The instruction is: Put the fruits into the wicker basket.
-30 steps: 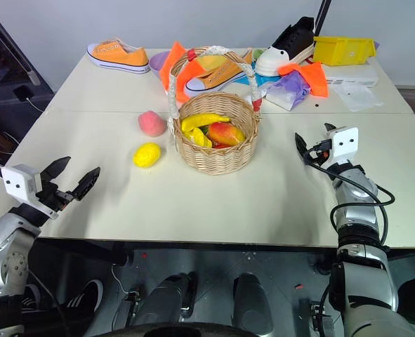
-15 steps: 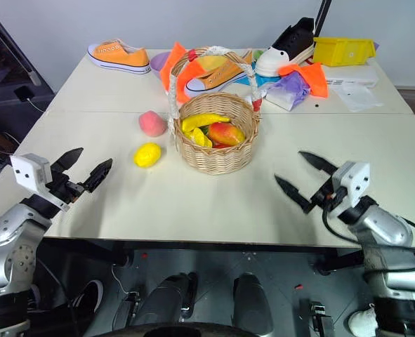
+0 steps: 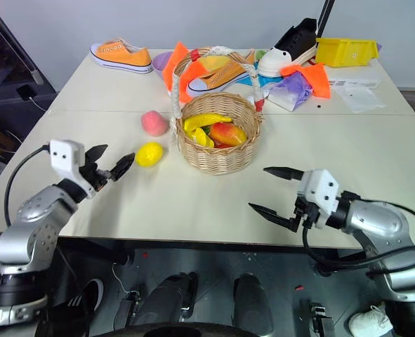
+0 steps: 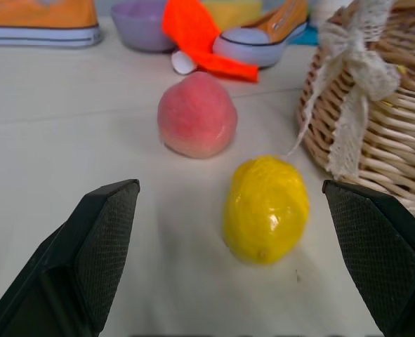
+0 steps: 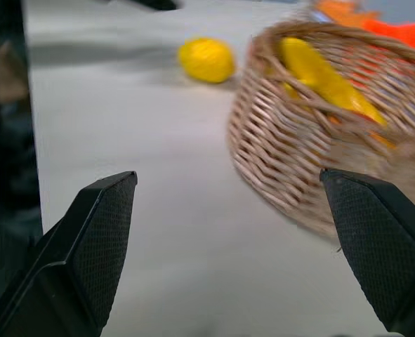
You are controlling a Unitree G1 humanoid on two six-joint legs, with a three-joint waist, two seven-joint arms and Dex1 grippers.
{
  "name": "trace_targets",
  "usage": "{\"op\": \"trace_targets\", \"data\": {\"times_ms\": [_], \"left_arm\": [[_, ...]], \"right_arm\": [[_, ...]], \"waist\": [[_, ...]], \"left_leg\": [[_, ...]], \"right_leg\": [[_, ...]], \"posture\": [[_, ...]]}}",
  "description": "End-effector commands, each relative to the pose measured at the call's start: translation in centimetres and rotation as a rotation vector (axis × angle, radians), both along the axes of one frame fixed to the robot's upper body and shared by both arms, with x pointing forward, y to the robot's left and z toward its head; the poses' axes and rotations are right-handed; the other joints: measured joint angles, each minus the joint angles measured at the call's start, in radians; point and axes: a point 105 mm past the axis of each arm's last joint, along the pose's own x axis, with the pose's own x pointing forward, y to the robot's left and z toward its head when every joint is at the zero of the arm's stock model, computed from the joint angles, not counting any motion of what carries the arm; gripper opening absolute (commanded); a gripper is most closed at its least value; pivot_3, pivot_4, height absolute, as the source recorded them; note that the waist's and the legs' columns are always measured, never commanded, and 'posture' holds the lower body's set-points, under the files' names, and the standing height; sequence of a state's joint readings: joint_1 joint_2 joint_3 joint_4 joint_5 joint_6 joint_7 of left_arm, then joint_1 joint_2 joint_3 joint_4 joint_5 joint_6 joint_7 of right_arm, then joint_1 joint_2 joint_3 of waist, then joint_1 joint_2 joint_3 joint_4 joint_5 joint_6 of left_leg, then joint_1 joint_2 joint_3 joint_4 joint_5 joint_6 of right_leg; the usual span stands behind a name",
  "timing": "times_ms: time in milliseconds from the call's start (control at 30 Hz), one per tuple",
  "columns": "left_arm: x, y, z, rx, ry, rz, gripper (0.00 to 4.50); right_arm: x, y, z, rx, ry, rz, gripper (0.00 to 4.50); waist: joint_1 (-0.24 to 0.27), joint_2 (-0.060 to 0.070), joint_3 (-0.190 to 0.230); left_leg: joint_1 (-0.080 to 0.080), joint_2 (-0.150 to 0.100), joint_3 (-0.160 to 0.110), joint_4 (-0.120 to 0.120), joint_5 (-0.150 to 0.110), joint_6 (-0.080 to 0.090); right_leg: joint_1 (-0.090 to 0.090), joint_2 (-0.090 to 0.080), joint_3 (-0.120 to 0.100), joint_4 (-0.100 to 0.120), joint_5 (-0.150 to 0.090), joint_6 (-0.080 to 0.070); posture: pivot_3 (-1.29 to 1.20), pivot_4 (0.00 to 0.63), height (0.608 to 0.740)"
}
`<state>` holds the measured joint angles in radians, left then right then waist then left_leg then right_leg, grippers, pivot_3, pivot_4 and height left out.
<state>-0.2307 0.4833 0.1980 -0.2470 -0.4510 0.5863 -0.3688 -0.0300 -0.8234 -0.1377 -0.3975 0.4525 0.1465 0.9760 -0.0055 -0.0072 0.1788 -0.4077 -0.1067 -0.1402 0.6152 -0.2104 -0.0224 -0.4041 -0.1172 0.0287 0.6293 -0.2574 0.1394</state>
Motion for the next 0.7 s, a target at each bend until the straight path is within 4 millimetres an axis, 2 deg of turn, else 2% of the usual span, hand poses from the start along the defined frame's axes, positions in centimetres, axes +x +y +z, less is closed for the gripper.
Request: {"op": "trace_targets", "data": {"times_ms": [33, 267, 367, 533, 700], "left_arm": [[0.4, -1.4, 0.4, 0.108, 0.033, -0.031, 4.50], [2.9, -3.5, 2.3, 0.159, 0.065, -0.059, 4.50], [3.7, -3.4, 1.6, 0.252, 0.094, -0.056, 4.50], [4.0, -4.2, 0.3, 0.287, 0.161, -0.092, 4.50], [5.3, -4.7, -0.9, 0.272, 0.199, -0.079, 4.50]], "right_arm": [[-0.2, 1.5, 1.2, -0.028, -0.036, 0.068, 4.35], [0.0, 2.8, 1.7, -0.020, -0.029, 0.115, 4.35], [0.3, 3.0, 1.6, -0.010, -0.033, 0.103, 4.35], [0.4, 3.2, 1.7, 0.003, -0.042, 0.091, 4.35], [0.5, 3.4, 1.8, 0.009, -0.053, 0.083, 4.35]], "waist": [[-0.001, -0.001, 0.000], [0.010, -0.004, 0.002], [0.012, -0.004, 0.002], [0.016, -0.004, 0.002], [0.020, -0.005, 0.003]], "left_leg": [[0.000, 0.000, 0.000, 0.000, 0.000, 0.000], [-0.001, 0.000, -0.001, -0.001, 0.000, 0.000], [-0.001, 0.000, 0.000, 0.000, 0.000, 0.000], [-0.001, 0.000, -0.001, -0.001, 0.000, 0.000], [-0.001, 0.000, -0.001, 0.000, 0.000, 0.000]], "right_leg": [[0.000, 0.000, 0.000, 0.000, 0.000, 0.000], [-0.001, 0.000, -0.001, 0.000, 0.000, 0.001], [-0.001, 0.000, -0.001, 0.000, 0.000, 0.001], [-0.002, 0.000, -0.001, 0.000, 0.000, 0.001], [-0.001, 0.000, -0.001, 0.000, 0.000, 0.001]], "posture": [[0.00, 0.150, 0.740], [0.00, 0.150, 0.740], [0.00, 0.150, 0.740], [0.00, 0.150, 0.740], [0.00, 0.150, 0.740]]}}
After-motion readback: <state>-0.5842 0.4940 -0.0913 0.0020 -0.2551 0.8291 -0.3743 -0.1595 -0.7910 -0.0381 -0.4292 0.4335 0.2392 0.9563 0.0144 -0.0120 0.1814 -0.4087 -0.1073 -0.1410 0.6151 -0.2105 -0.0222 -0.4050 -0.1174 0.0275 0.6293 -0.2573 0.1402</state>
